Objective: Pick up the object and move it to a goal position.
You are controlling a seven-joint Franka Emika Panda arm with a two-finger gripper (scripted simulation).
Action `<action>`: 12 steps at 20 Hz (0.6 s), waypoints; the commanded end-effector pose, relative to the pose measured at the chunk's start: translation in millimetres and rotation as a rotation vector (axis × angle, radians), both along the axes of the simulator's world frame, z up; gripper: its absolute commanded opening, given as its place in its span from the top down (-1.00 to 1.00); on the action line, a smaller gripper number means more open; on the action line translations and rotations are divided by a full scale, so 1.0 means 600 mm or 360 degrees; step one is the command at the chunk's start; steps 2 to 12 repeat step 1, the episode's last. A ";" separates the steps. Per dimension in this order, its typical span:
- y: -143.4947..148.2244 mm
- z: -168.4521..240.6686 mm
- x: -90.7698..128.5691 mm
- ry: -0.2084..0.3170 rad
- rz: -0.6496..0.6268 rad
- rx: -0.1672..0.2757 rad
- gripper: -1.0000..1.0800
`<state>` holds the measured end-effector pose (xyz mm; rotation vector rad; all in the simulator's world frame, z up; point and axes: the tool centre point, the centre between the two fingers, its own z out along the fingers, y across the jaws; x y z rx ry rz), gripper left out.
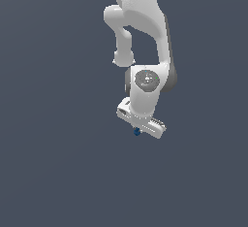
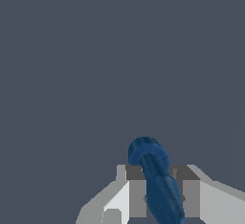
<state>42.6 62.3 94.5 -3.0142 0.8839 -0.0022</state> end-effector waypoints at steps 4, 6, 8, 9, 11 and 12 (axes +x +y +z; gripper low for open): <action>0.000 0.004 0.002 0.0002 0.0001 0.0000 1.00; 0.000 0.004 0.002 0.0002 0.0001 0.0000 1.00; 0.000 0.004 0.002 0.0002 0.0001 0.0000 1.00; 0.000 0.004 0.002 0.0002 0.0001 0.0000 1.00; 0.000 0.004 0.002 0.0002 0.0001 0.0000 1.00; 0.000 0.004 0.002 0.0002 0.0001 0.0000 1.00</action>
